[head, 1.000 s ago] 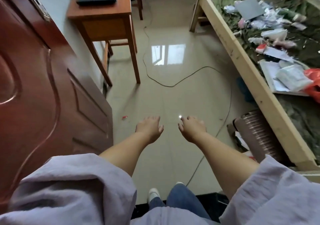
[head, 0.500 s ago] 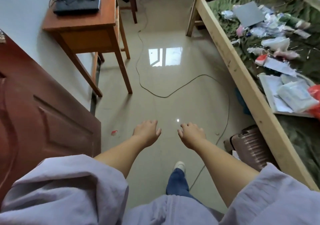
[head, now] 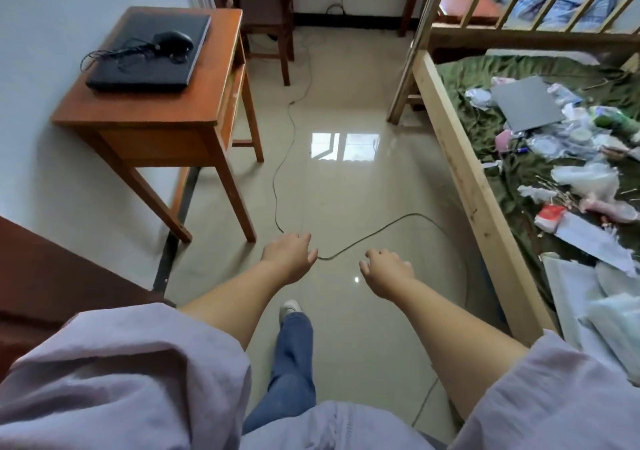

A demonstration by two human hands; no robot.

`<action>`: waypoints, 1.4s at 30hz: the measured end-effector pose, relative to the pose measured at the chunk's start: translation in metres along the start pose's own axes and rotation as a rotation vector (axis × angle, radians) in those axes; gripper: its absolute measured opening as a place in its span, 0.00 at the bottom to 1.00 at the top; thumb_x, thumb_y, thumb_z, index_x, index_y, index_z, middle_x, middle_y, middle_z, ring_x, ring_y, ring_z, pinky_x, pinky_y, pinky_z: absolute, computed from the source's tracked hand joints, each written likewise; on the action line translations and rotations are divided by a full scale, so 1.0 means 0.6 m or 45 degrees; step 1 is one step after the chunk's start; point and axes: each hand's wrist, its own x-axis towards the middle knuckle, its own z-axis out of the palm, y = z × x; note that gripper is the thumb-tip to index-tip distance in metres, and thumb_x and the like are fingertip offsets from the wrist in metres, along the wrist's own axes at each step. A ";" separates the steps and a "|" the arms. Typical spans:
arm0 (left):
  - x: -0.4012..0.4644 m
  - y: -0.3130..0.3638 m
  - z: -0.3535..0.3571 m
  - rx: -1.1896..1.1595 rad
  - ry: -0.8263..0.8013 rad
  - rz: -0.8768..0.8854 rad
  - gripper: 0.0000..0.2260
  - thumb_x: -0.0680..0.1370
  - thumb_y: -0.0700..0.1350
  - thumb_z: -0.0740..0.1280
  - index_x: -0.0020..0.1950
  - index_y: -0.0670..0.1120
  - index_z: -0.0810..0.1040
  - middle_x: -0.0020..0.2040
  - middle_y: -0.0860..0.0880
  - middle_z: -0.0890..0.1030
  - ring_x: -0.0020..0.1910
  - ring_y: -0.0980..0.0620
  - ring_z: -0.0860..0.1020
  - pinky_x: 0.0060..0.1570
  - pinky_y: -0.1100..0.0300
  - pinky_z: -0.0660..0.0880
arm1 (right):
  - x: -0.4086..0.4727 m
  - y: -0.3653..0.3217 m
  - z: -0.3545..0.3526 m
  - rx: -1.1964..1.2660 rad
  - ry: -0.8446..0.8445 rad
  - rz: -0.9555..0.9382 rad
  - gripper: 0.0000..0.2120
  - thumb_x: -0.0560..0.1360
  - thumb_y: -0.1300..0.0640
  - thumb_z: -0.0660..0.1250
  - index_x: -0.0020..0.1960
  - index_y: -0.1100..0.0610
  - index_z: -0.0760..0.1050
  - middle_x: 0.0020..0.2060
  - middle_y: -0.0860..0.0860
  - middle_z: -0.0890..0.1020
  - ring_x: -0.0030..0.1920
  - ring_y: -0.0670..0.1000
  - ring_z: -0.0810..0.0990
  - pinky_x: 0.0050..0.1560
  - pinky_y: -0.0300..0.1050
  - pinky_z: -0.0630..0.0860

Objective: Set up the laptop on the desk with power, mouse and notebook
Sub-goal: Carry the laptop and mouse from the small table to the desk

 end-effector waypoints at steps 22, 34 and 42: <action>0.691 -0.120 -0.313 -0.249 0.076 -0.317 0.18 0.79 0.53 0.53 0.62 0.44 0.70 0.62 0.42 0.75 0.60 0.42 0.73 0.54 0.47 0.73 | 0.753 -0.075 -0.429 -0.062 0.063 -0.228 0.19 0.79 0.50 0.47 0.64 0.55 0.67 0.60 0.57 0.74 0.58 0.59 0.73 0.53 0.51 0.68; 0.827 -0.265 -0.449 -0.510 0.207 -0.825 0.19 0.80 0.53 0.52 0.65 0.45 0.68 0.65 0.42 0.72 0.64 0.42 0.70 0.60 0.47 0.70 | 1.047 -0.302 -0.611 -0.320 0.034 -0.759 0.19 0.79 0.50 0.48 0.66 0.55 0.66 0.60 0.57 0.73 0.58 0.58 0.73 0.49 0.49 0.68; 0.865 -0.456 -0.572 -0.460 0.469 -0.945 0.20 0.80 0.54 0.51 0.66 0.45 0.67 0.64 0.43 0.72 0.62 0.43 0.70 0.57 0.45 0.71 | 1.134 -0.591 -0.685 -0.462 0.102 -1.119 0.15 0.80 0.53 0.50 0.63 0.56 0.68 0.58 0.56 0.73 0.58 0.58 0.72 0.54 0.53 0.71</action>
